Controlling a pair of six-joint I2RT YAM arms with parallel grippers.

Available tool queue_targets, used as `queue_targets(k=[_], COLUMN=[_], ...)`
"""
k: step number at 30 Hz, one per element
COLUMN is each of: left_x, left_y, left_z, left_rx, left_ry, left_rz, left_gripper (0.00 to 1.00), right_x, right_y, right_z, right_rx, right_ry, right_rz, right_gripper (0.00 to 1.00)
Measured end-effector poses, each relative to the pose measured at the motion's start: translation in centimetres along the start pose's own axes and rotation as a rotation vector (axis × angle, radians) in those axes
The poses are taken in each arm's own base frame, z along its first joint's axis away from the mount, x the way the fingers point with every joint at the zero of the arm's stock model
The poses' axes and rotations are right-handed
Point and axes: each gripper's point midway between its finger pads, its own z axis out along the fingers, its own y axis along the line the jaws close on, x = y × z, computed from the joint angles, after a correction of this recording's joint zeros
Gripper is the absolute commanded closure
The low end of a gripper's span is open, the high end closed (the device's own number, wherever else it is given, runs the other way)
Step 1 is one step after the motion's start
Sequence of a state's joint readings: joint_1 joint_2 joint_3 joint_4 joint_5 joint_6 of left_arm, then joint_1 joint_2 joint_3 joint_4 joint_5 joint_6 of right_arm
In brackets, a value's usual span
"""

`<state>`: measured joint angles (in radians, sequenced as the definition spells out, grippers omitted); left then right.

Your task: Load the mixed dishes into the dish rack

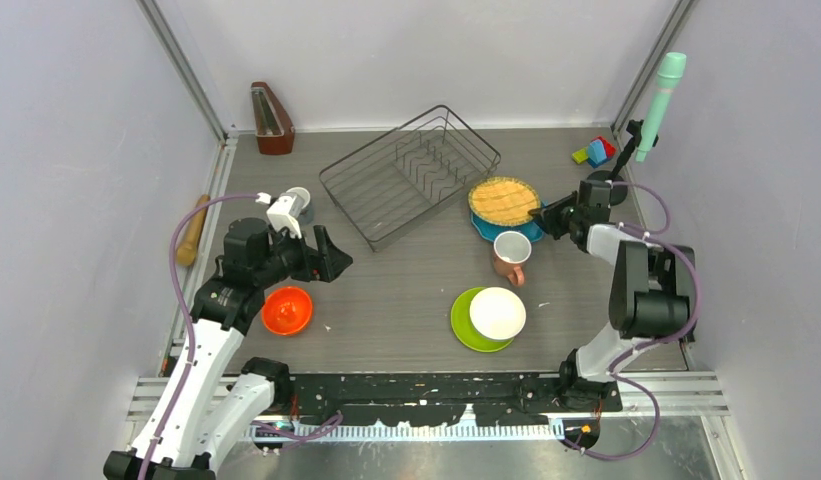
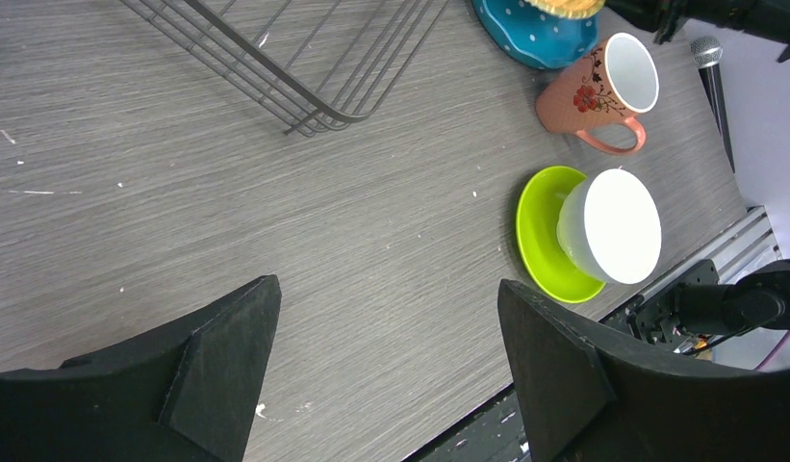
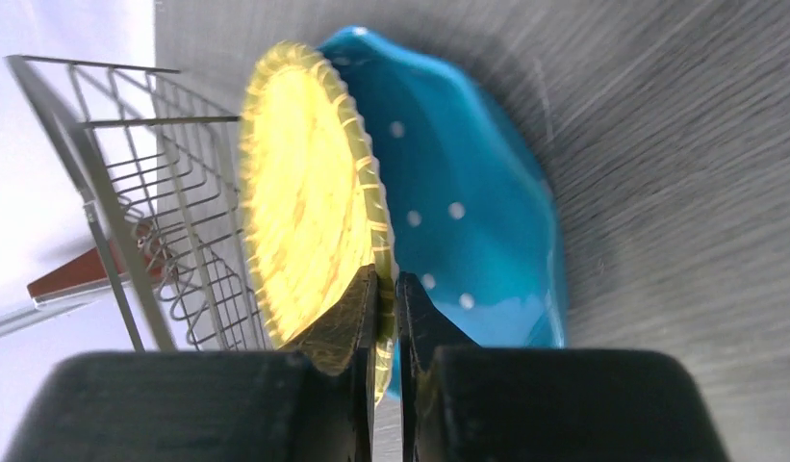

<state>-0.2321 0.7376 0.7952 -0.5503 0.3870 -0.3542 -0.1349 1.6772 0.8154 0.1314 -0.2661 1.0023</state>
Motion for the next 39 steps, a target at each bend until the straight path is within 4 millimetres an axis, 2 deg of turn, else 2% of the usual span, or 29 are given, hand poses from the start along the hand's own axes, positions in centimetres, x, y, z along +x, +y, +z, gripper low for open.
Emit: queue_targets(k=[4,13,19,23,28,32,36,39], left_x=[0.0,0.1,0.2,0.3,0.2,-0.5,-3.1,-6.4], left_y=[-0.1,-0.3,-0.4,-0.6,-0.9,-1.5,-3.1,-4.8], left_z=[0.0,0.1,0.3,0.4,0.6,1.2,2.2,3.1], left_rx=[0.003,0.017,0.026,0.035,0.045,0.069,0.127,0.186], left_ry=[0.001,0.003,0.001,0.000,0.000,0.005,-0.018,-0.050], left_rz=[0.001,0.000,0.003,0.008,-0.015,-0.080,-0.160,-0.215], left_gripper=[0.15,0.17,0.18,0.17,0.15,0.12,0.07,0.01], right_x=[-1.3,-4.6,-5.9,-5.8,-4.4,-1.6,2.5,6.0], right_y=[2.2,5.5,8.9,11.0,13.0,15.0,17.7,19.3], right_z=[-3.3,-9.9,-13.9,-16.5,-18.4,-18.9,-19.7,-21.2], right_rx=[-0.021,0.013,-0.013,-0.056,-0.134,-0.254,-0.413,-0.535], right_ry=[-0.077,-0.229,-0.272,-0.288,-0.233,-0.119,-0.008,0.064], right_rz=[-0.078,-0.237,-0.304,-0.352,-0.420,-0.474,-0.557,-0.629], right_gripper=[1.00,1.00,1.00,1.00,1.00,1.00,1.00,1.00])
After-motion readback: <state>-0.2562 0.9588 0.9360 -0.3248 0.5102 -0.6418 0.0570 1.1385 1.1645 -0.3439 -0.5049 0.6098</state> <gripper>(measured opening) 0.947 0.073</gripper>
